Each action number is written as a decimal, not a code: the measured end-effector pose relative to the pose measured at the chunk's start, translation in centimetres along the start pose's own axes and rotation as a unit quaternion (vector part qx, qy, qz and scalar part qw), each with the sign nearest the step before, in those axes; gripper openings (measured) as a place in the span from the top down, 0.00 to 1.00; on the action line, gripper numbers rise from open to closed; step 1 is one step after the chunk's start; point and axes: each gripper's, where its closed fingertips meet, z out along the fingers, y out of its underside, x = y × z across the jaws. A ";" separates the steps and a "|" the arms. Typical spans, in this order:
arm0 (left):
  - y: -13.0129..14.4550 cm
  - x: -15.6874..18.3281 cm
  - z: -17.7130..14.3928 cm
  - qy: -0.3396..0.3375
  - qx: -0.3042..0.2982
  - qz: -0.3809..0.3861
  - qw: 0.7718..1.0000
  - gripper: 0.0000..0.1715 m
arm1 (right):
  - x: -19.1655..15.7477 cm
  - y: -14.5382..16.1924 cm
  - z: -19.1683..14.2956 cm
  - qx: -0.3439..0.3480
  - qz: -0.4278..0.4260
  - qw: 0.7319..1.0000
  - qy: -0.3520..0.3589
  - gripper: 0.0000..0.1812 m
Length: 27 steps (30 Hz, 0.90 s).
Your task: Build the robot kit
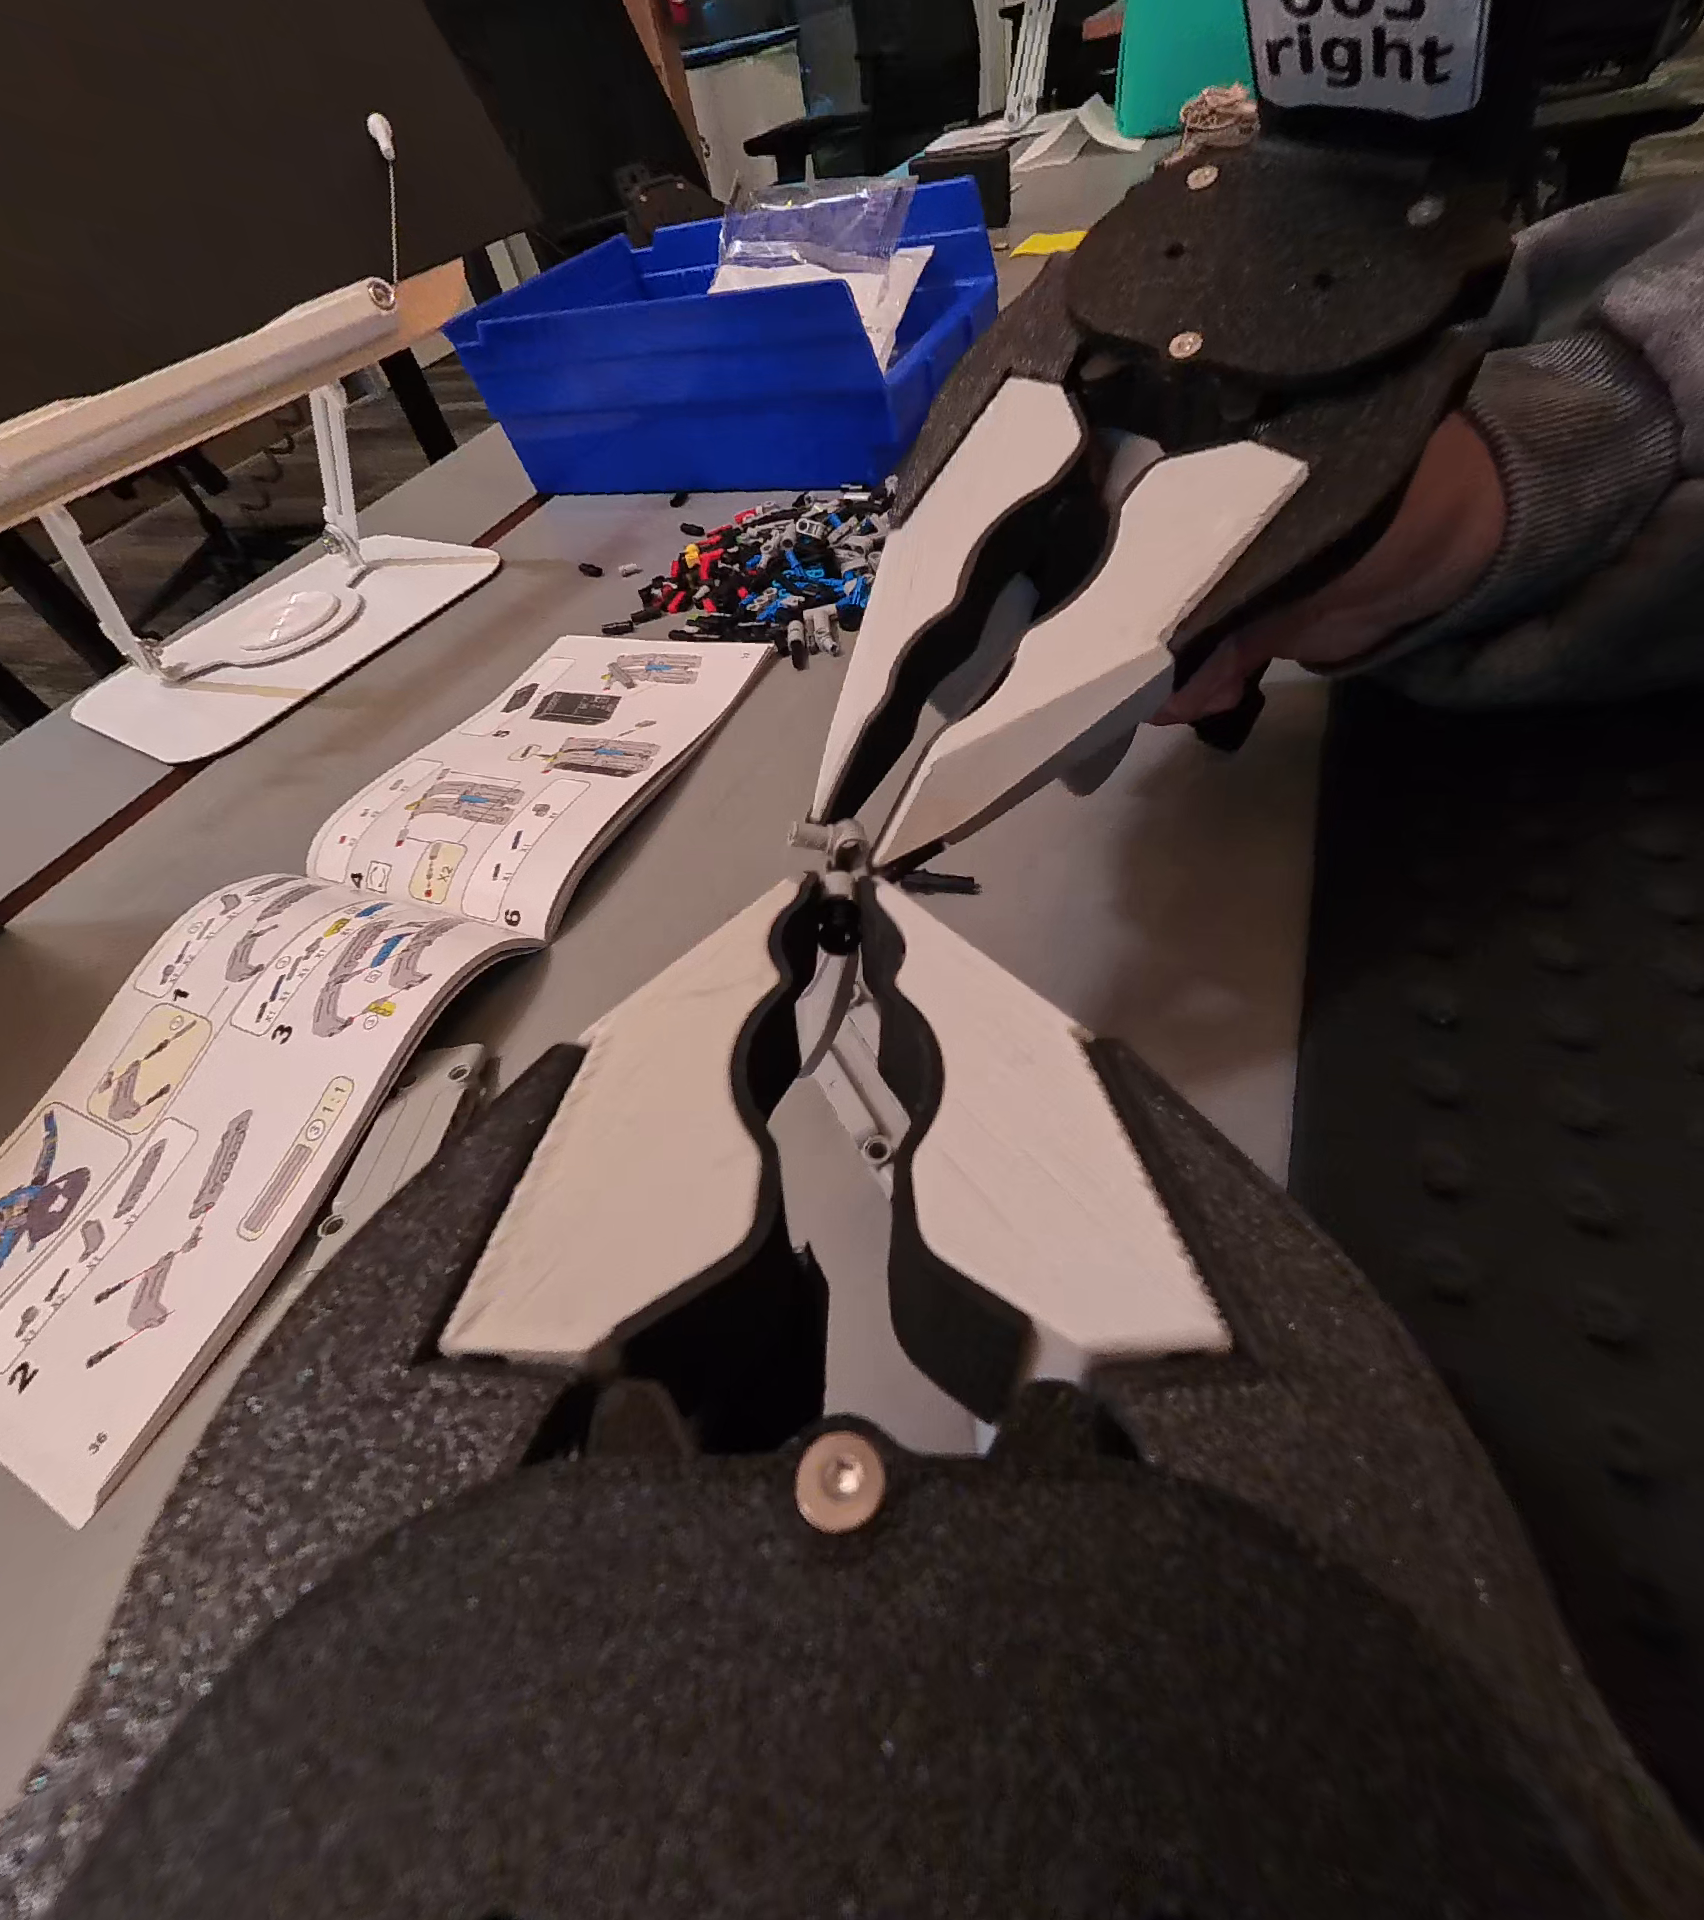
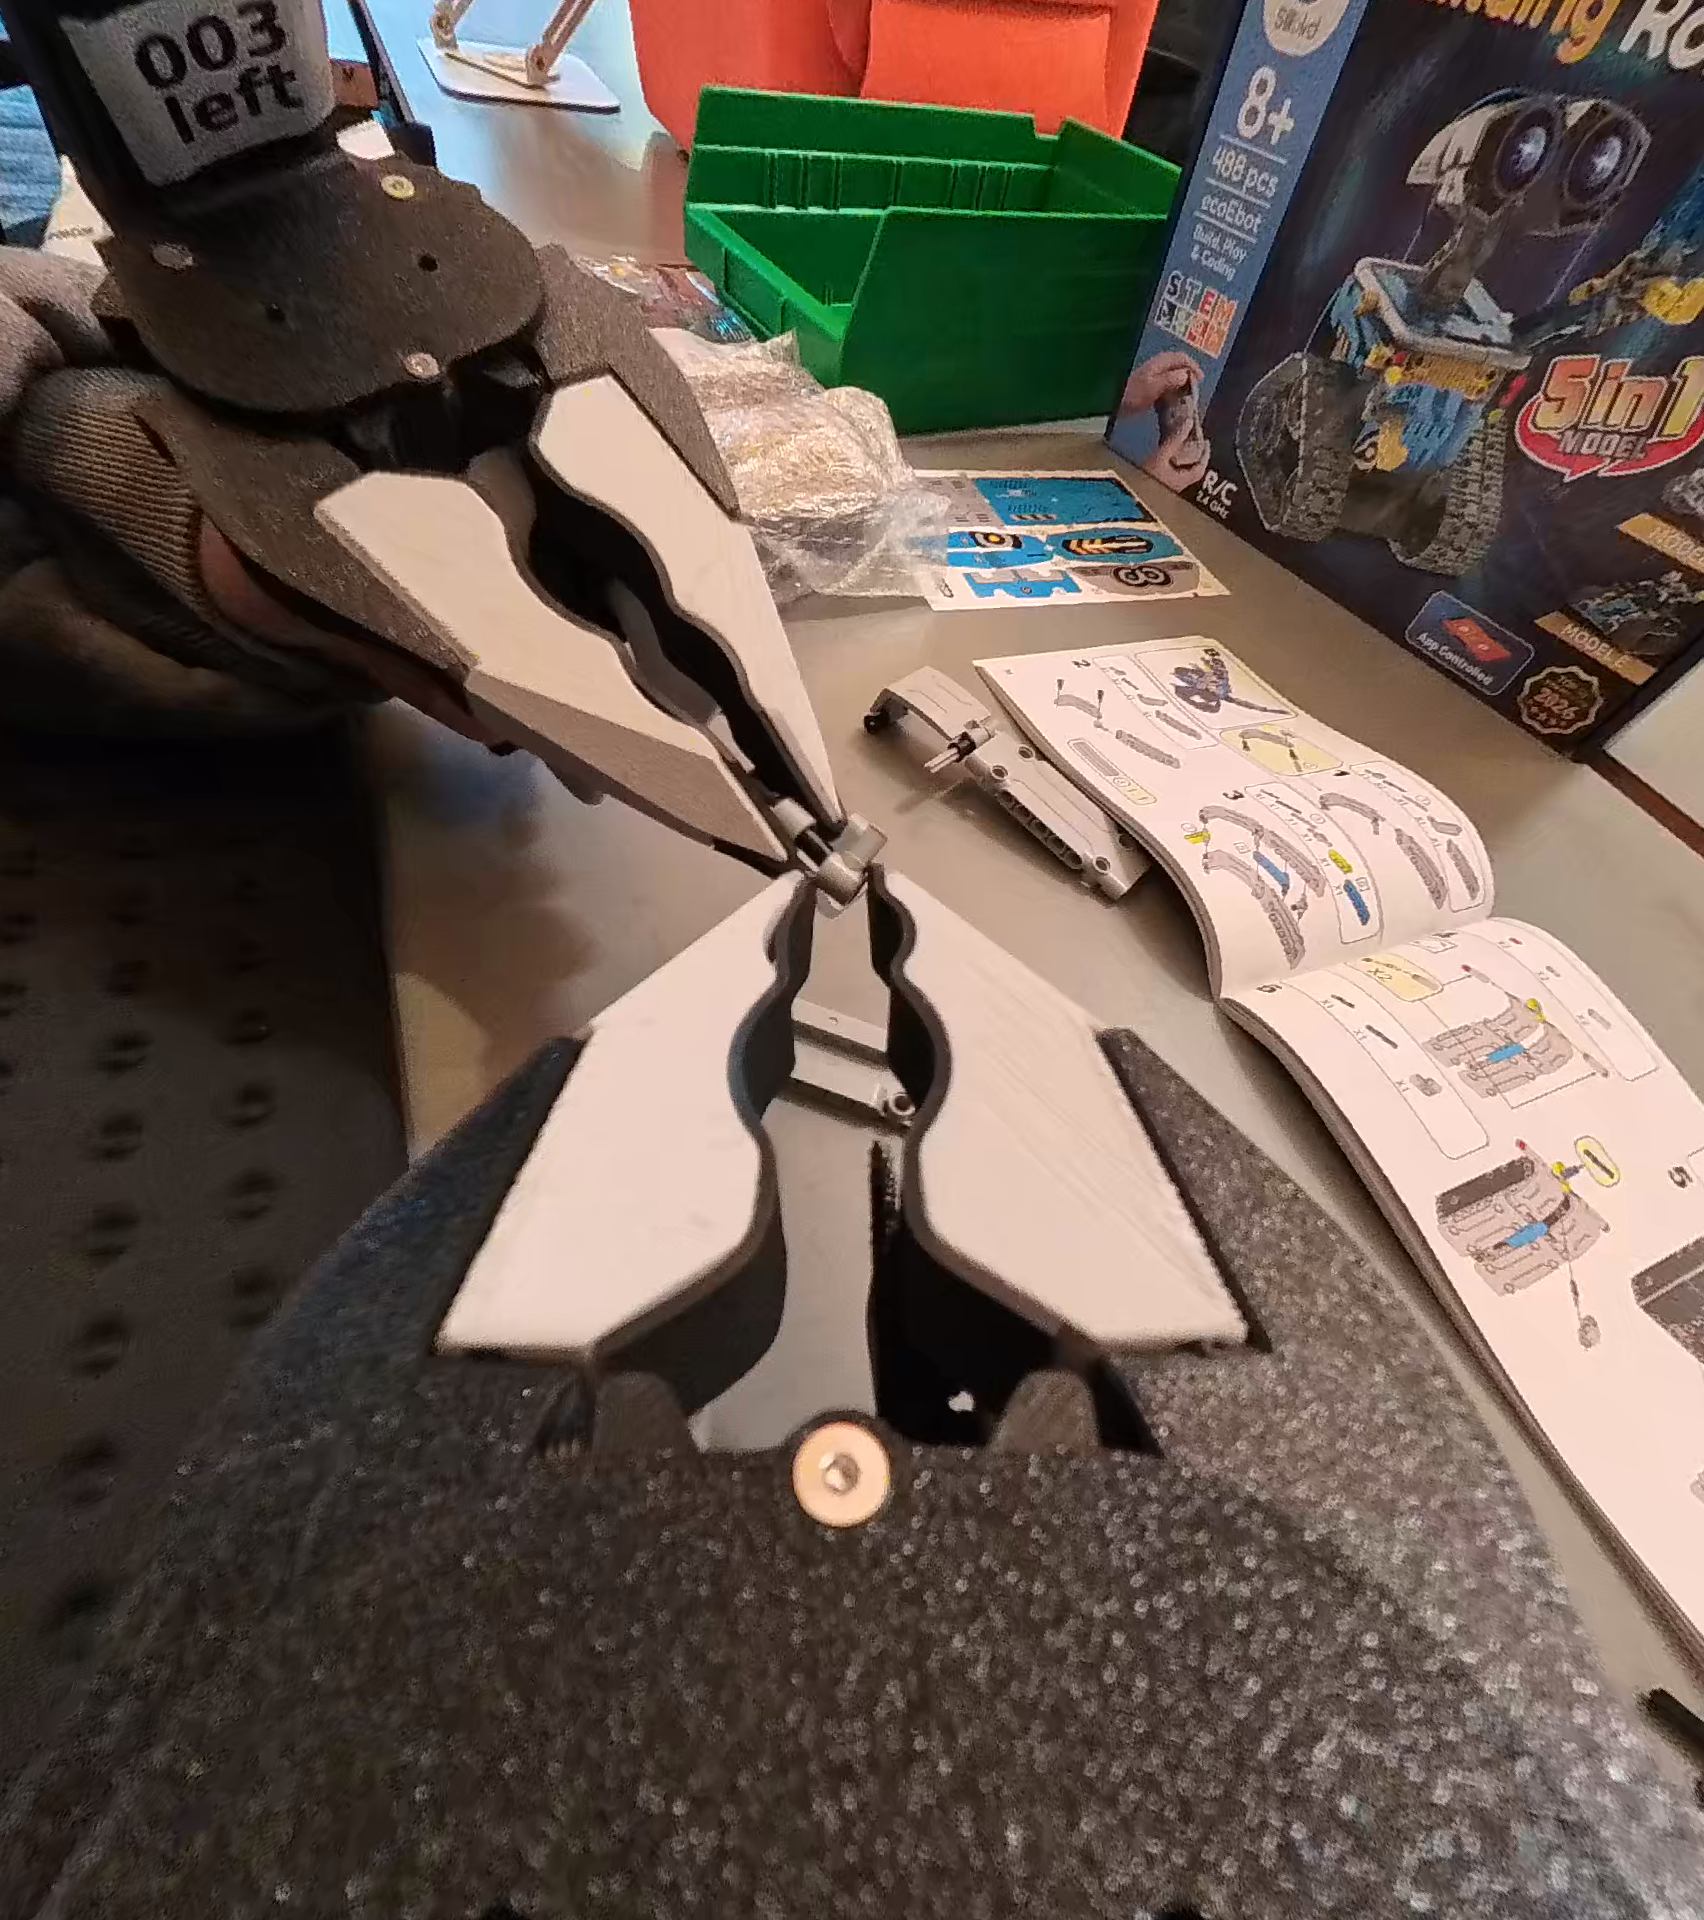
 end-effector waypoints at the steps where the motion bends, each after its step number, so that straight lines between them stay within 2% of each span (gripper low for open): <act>1: 0.1 0.0 0.0 0.000 -0.002 0.003 1.000 0.97 | -0.1 0.1 0.0 -0.002 -0.002 1.000 -0.003 0.95; 13: 0.9 0.3 0.4 -0.009 -0.027 0.042 0.999 0.96 | -0.1 1.5 0.4 -0.038 -0.008 0.999 -0.008 0.95; 27: 1.1 0.9 0.6 -0.001 -0.036 0.064 0.997 0.96 | -0.5 1.5 0.2 -0.027 0.017 0.999 -0.035 0.95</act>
